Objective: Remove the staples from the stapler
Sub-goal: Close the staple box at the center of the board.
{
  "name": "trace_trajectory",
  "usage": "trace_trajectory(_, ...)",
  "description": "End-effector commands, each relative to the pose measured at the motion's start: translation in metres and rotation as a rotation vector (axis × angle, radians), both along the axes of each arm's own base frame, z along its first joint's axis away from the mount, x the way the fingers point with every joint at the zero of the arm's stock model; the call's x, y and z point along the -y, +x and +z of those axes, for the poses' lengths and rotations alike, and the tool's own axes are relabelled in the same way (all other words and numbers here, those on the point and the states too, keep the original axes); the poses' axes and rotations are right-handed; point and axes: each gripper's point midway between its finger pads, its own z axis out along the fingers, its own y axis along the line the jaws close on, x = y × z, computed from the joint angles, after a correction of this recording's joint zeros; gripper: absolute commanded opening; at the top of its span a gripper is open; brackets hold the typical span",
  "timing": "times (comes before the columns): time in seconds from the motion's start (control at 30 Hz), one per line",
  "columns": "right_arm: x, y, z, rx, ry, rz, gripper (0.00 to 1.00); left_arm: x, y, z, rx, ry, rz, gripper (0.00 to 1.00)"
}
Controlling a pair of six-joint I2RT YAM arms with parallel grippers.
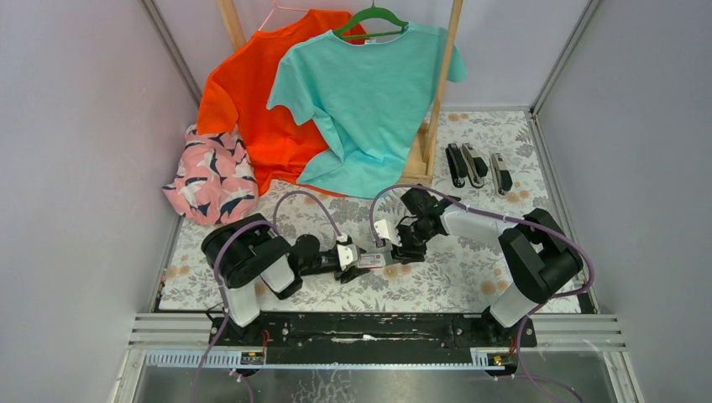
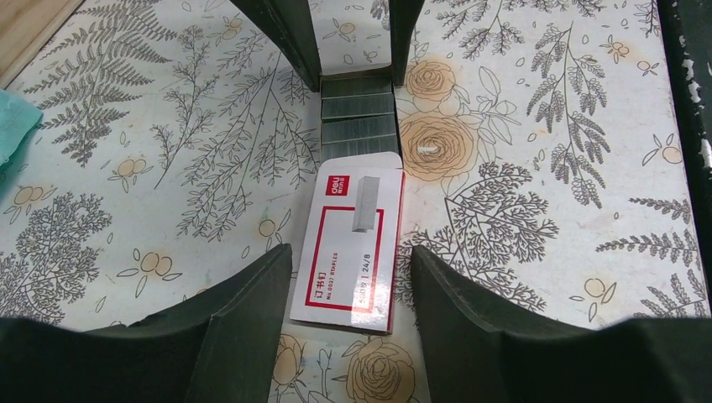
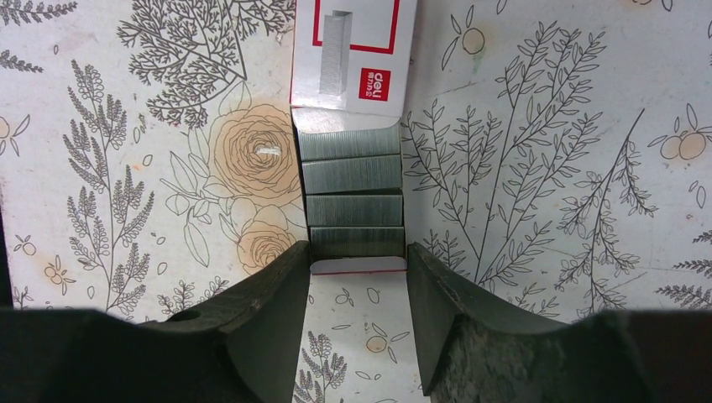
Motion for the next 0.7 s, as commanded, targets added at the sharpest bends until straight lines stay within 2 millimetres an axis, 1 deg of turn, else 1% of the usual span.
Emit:
trace_trajectory(0.0, -0.008, 0.002, 0.017, 0.001, 0.053, 0.016, 0.53, -0.002, 0.001, -0.004, -0.028, 0.024, 0.01, 0.62)
trace_trajectory(0.3, -0.008, 0.003, 0.019, 0.007, 0.056, 0.017, 0.53, -0.006, -0.002, -0.01, -0.103, 0.057, 0.036, 0.58)
trace_trajectory(0.43, -0.009, 0.003, 0.019, 0.002, 0.055, 0.013, 0.54, -0.006, -0.003, -0.016, -0.125, 0.087, 0.038, 0.58)
trace_trajectory(0.67, -0.009, 0.0, 0.013, -0.026, 0.047, 0.016, 0.56, -0.007, -0.001, -0.017, -0.124, 0.092, 0.058, 0.61)
